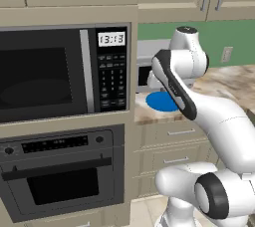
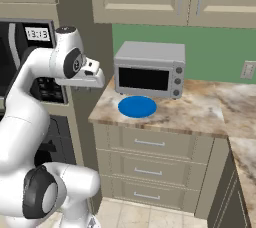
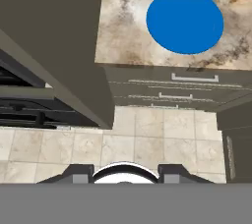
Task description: Take the fish from the oven and place it on the plate on the counter.
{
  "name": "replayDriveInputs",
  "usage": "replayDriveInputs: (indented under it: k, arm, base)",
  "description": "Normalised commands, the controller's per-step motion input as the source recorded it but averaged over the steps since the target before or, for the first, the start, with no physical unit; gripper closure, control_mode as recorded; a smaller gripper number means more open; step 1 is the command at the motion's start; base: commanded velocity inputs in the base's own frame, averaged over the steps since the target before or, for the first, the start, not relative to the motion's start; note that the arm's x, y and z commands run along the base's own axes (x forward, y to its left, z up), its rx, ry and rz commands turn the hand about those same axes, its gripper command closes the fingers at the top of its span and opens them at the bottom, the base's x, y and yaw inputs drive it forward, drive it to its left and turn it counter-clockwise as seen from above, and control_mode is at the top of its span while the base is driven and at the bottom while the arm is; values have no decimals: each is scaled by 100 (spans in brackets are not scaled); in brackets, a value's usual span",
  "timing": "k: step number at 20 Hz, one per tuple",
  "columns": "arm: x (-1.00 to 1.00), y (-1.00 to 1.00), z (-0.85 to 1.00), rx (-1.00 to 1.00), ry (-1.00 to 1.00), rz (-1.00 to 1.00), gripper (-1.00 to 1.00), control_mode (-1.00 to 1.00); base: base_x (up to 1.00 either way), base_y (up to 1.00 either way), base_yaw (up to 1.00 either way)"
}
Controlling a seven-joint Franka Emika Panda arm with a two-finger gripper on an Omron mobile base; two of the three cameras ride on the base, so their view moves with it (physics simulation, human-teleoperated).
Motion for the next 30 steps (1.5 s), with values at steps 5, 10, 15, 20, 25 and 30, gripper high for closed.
replayDriveInputs:
  k: [5, 10, 15, 20, 25, 30]
  arm:
    - [-43, 21, -9, 2, 0, 0, -100, -100]
    - [-100, 81, -54, 0, -10, 7, -100, -100]
    - [-99, 100, -67, -18, -26, 20, -100, -100]
    - [-64, 98, -39, -27, -20, 26, -100, -100]
    - [-26, 100, -43, -34, -19, 29, -100, -100]
    - [0, 100, -38, -31, -2, 20, -100, -100]
  base:
    - [0, 0, 0]
    - [0, 0, 0]
    - [0, 0, 0]
    - [0, 0, 0]
    - [0, 0, 0]
    - [0, 0, 0]
